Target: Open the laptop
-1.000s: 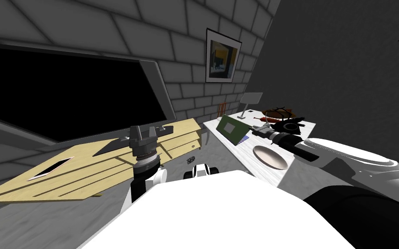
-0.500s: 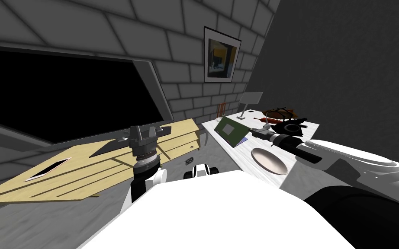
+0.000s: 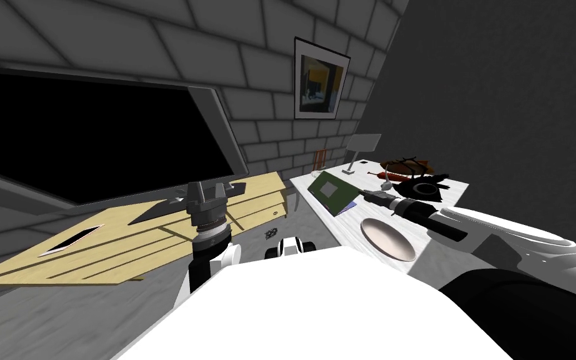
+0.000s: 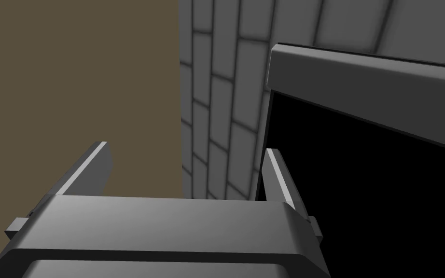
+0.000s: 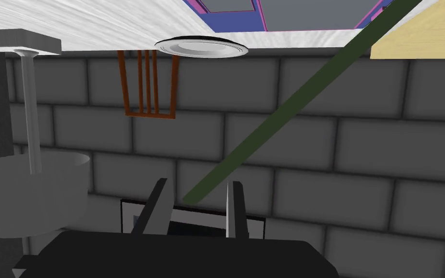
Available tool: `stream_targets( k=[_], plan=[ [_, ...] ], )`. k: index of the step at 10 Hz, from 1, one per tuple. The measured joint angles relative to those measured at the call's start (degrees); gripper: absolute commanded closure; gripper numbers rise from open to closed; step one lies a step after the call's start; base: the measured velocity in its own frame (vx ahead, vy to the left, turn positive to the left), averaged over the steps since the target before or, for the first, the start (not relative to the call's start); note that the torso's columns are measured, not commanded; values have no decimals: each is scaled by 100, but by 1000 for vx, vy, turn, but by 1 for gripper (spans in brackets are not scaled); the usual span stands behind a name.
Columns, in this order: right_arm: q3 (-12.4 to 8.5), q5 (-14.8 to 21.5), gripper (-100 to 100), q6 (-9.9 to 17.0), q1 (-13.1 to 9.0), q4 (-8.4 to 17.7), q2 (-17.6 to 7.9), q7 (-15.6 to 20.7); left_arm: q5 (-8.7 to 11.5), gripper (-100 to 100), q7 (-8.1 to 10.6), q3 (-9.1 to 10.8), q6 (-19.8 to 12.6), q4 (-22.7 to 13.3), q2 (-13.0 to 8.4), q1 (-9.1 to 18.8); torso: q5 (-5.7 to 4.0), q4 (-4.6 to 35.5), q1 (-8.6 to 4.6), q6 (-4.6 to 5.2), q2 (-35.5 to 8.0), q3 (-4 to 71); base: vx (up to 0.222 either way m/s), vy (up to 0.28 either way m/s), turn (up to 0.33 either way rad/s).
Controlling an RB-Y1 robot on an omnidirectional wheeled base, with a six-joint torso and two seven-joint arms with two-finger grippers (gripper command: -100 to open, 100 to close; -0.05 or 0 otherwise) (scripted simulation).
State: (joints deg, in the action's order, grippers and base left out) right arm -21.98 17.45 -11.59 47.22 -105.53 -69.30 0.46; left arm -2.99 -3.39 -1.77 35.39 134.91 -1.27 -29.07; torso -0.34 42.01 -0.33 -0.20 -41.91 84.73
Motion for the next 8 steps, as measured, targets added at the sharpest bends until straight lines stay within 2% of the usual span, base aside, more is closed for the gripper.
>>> stream_targets(
  k=[1, 3, 5, 6, 7, 8],
  plan=[
    [45, -89, 100, -100, 53, 17, 41, -100, 0, 0, 0, 0, 0, 0, 0, 0, -2, -2, 1, 4, 4, 3, 18, -111, 64],
    [275, -216, 100, -140, -12, 47, 172, -241, 0, 0, 0, 0, 0, 0, 0, 0, -12, -15, 25, -1, 6, 0, 30, -114, 68],
    [366, -323, 100, -182, 89, -14, 267, -360, 0, 0, 0, 0, 0, 0, 0, -1, 7, -5, 62, -9, -9, -8, 11, -65, 34],
    [483, -376, 100, -238, 25, 82, 278, -417, 0, 0, 0, -1, 0, 0, 1, 0, 15, 2, 68, -14, -13, -10, 4, -79, 93],
    [560, -427, -100, -286, 69, 65, 368, -466, 0, 0, 0, 0, 0, 0, 1, 0, 18, 6, 64, -10, -19, -12, 12, -39, -83],
    [483, -463, -100, -270, 159, -35, 287, -524, 0, 0, 0, -1, 0, 0, 1, -1, 35, 19, 65, 9, -25, -11, 32, 14, -109]
  ],
)
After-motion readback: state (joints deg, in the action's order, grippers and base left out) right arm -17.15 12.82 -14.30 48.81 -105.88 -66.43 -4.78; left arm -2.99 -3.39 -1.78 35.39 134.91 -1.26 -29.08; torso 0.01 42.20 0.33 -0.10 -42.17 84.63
